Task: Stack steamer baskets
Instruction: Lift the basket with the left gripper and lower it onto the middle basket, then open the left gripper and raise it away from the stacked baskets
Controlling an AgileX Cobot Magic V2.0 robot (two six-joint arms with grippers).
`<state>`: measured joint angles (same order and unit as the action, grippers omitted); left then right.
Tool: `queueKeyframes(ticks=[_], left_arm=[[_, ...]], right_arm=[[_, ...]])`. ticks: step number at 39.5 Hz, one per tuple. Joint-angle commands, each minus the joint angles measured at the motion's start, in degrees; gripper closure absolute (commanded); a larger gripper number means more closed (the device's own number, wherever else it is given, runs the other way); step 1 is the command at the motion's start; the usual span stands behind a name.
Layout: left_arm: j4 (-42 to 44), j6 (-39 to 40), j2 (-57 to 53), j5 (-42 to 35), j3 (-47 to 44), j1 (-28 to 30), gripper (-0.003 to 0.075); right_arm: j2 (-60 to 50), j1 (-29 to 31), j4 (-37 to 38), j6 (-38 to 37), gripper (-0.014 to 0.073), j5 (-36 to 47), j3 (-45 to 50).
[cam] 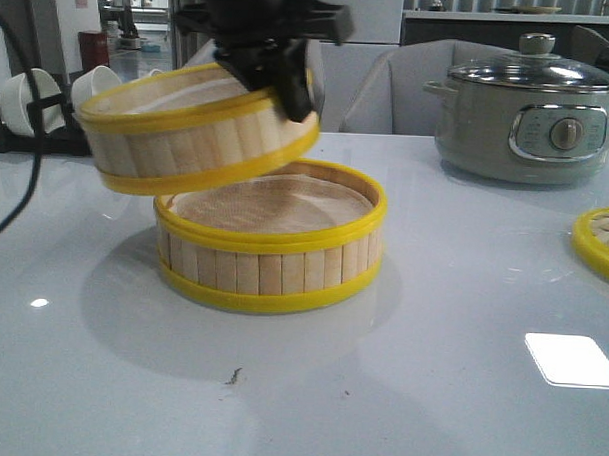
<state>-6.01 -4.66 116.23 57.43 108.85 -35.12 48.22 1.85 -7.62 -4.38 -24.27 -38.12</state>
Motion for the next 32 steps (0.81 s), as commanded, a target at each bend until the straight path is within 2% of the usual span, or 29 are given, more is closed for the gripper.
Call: queueKeyframes(ticks=[1, 8, 32], left_arm=[[0.5, -0.2, -2.8, -2.7, 2.1, -3.9, 0.0636], [1.6, -0.2, -1.4, -4.1, 2.1, -8.2, 0.0635], [2.1, -0.2, -0.4, -4.3, 2.1, -8.7, 0.0636]], right_arm=[[-0.3, 0.0, -0.1, 0.1, 0.0149, 4.1, -1.9], [-0.3, 0.0, -0.1, 0.1, 0.0149, 4.1, -1.9], [-0.3, 0.0, -0.1, 0.1, 0.0149, 4.1, -1.9]])
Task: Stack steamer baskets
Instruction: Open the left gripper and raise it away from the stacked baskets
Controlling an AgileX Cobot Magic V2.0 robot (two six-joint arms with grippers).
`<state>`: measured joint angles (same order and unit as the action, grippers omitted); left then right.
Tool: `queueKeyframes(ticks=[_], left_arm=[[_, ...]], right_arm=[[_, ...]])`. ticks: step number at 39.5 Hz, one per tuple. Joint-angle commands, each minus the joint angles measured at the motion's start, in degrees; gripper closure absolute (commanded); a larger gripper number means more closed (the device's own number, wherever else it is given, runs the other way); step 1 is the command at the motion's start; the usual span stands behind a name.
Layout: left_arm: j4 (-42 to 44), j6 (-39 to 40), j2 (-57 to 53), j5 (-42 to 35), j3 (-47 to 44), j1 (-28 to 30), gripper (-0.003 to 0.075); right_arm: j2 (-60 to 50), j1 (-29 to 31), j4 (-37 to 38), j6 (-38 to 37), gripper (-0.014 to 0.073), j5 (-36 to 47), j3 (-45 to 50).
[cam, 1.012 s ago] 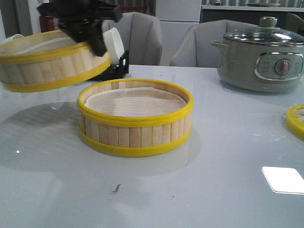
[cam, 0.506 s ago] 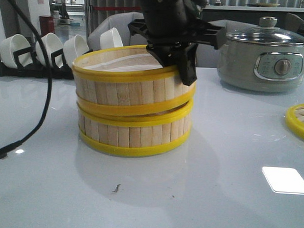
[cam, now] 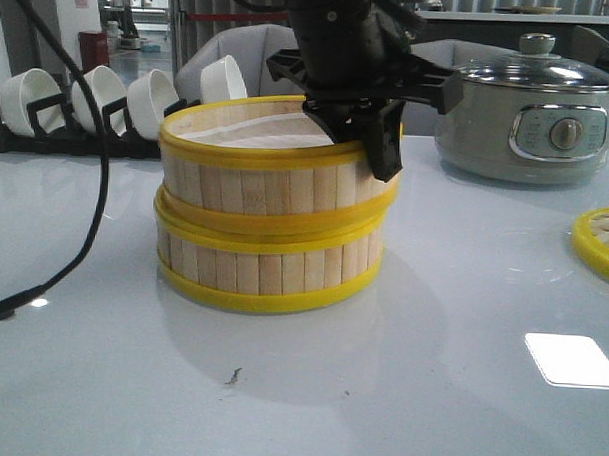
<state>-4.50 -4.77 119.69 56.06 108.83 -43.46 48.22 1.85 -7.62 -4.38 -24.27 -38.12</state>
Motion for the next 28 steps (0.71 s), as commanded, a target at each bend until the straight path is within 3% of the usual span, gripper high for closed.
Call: queueKeyframes(ticks=[1, 28], left_arm=[[0.7, -0.1, -3.8, -2.6, 2.1, -0.3, 0.0635], [4.5, -0.1, -3.8, -1.3, 2.1, -0.3, 0.0636]], right_arm=[[-0.3, 0.0, -0.1, 0.1, 0.0149, 4.1, -1.9], [-0.3, 0.0, -0.1, 0.1, 0.0149, 3.9, -1.9]])
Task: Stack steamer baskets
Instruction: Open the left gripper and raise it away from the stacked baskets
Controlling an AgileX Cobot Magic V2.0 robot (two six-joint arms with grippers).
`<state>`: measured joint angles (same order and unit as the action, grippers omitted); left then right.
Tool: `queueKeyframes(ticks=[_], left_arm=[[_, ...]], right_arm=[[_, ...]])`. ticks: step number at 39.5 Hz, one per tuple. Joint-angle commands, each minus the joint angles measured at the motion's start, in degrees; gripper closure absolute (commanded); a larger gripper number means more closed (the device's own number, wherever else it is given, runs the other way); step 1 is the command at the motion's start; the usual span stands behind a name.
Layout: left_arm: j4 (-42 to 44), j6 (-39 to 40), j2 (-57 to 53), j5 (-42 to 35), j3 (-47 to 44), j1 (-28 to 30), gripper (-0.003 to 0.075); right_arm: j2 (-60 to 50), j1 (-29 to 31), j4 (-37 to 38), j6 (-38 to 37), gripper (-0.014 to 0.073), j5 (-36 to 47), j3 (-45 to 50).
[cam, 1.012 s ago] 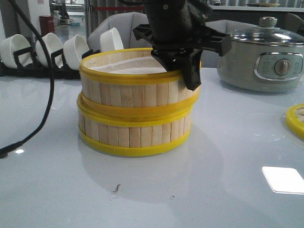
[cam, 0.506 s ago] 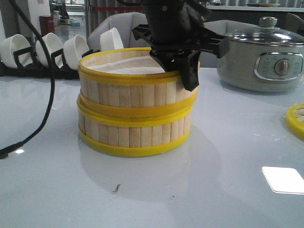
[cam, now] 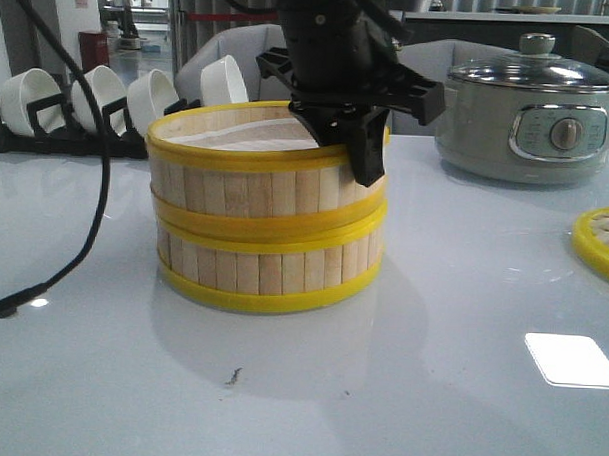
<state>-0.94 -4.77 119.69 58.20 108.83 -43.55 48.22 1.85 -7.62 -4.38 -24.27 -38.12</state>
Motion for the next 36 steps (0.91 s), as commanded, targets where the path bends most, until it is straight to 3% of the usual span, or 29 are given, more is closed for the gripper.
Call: queueKeyframes(ticks=[1, 26, 30, 36], left_arm=[[0.9, -0.1, -3.8, -3.5, 2.1, -0.3, 0.0636], [0.6, -0.1, -3.8, -3.4, 2.1, -0.3, 0.0623], [0.6, -0.1, -3.8, -3.4, 2.1, -0.3, 0.0562], [0.6, 0.8, -3.8, -3.4, 2.1, -0.3, 0.0388]], right_arm=[[-0.3, 0.0, -0.1, 0.1, 0.0149, 3.9, -1.9], [-0.3, 0.0, -0.1, 0.1, 0.0149, 2.8, -1.9], [-0.3, 0.0, -0.1, 0.1, 0.0149, 2.7, -1.9], [-0.3, 0.0, -0.1, 0.1, 0.0149, 2.7, -1.9]])
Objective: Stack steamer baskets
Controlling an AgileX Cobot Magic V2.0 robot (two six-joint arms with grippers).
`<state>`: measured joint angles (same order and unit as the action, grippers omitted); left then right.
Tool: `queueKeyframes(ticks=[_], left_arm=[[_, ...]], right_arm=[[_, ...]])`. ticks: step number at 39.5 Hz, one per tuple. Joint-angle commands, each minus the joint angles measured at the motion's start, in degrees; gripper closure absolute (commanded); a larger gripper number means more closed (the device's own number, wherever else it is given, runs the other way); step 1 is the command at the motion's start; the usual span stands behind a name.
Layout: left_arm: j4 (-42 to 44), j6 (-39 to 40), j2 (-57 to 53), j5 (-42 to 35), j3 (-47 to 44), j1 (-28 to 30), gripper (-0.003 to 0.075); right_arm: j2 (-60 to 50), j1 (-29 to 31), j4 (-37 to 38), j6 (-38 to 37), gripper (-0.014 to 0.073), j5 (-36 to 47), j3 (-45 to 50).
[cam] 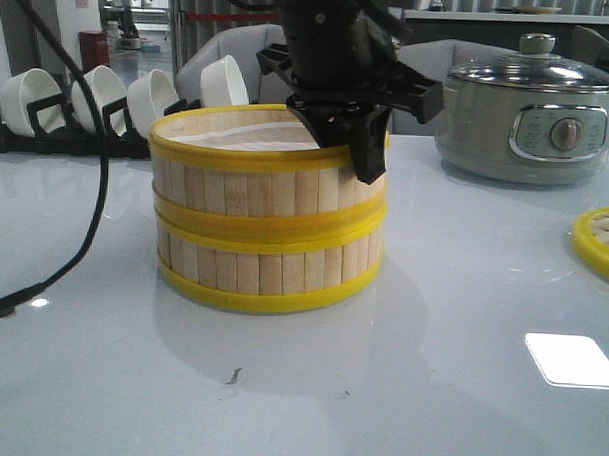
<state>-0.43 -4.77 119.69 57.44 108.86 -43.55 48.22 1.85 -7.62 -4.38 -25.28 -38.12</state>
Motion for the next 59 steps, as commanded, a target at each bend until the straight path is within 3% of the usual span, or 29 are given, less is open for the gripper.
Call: queueKeyframes(ticks=[1, 5, 16, 34, 38, 44, 59], left_arm=[[0.1, 1.7, -3.8, -2.6, 2.1, -0.3, 0.0367], [0.4, 2.4, -3.8, -2.6, 2.1, -0.3, 0.0305], [0.4, 2.8, -3.9, -2.9, 2.8, -0.3, 0.0305], [1.6, 3.2, -3.9, 0.3, 12.5, 0.4, 0.0313], [2.0, 3.2, -3.9, 1.7, 14.8, 1.6, 0.0380], [2.1, 3.2, -4.9, 3.9, 18.4, 4.8, 0.0636], [1.8, 3.0, -16.1, 7.0, 18.5, 16.9, 0.0627]], right_arm=[[-0.3, 0.0, -0.1, 0.1, 0.0149, 3.7, -1.9], [-0.3, 0.0, -0.1, 0.1, 0.0149, 3.7, -1.9], [-0.3, 0.0, -0.1, 0.1, 0.0149, 3.7, -1.9], [-0.3, 0.0, -0.1, 0.1, 0.0149, 3.6, -1.9], [-0.3, 0.0, -0.1, 0.1, 0.0149, 3.6, -1.9], [-0.3, 0.0, -0.1, 0.1, 0.0149, 3.6, -1.9], [-0.3, 0.0, -0.1, 0.1, 0.0149, 3.6, -1.9]])
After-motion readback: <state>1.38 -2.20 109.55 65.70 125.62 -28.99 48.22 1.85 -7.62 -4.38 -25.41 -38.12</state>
